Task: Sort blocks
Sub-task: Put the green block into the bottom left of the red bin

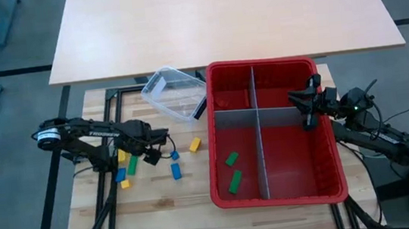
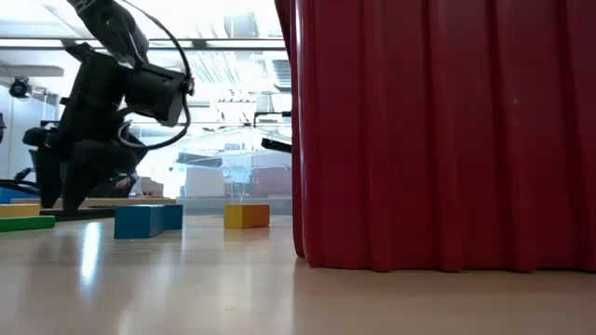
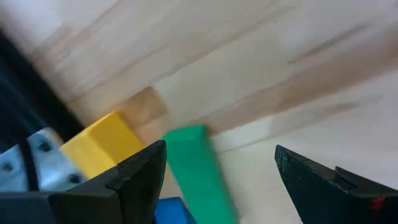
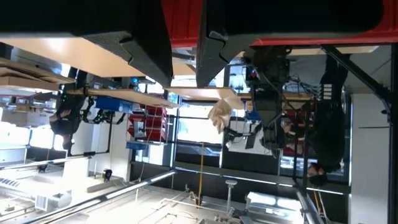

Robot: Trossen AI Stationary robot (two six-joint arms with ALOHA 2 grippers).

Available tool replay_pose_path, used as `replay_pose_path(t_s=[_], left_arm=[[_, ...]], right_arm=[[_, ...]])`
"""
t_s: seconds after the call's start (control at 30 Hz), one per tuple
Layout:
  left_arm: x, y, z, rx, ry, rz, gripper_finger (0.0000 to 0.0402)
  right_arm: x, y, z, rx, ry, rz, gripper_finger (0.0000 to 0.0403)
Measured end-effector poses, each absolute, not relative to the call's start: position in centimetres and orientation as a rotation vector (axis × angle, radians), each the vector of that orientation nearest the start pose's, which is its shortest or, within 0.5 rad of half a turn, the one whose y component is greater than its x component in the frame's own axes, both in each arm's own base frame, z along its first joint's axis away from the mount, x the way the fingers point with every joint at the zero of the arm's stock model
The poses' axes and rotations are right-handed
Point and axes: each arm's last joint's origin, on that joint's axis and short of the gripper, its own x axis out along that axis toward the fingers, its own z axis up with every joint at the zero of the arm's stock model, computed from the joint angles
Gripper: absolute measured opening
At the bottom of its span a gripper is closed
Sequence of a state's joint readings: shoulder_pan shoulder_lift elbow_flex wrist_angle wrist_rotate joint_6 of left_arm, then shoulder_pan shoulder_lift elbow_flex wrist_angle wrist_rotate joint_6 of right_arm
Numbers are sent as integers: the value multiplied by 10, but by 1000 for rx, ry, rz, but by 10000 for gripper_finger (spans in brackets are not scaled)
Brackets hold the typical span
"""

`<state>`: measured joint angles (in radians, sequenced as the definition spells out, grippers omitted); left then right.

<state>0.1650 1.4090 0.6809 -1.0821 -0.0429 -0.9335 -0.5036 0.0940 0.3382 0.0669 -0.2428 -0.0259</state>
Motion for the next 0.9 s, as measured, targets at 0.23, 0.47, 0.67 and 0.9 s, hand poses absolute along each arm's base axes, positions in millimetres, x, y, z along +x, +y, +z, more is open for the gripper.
replay_pose_path(t_s=[0.23, 0.47, 0.67, 0.9], left_arm=[[155, 25, 132, -850, 1663, 1047, 274], [156, 25, 131, -865, 1655, 1035, 273], [164, 25, 132, -941, 1626, 974, 203], [164, 22, 127, -1015, 1621, 900, 95]], right_arm=[[66, -29, 275, -133, -287, -262, 67], [66, -29, 275, -133, -288, -262, 63], [66, -29, 275, -132, -288, -262, 49], [66, -28, 275, -132, -287, -261, 56]])
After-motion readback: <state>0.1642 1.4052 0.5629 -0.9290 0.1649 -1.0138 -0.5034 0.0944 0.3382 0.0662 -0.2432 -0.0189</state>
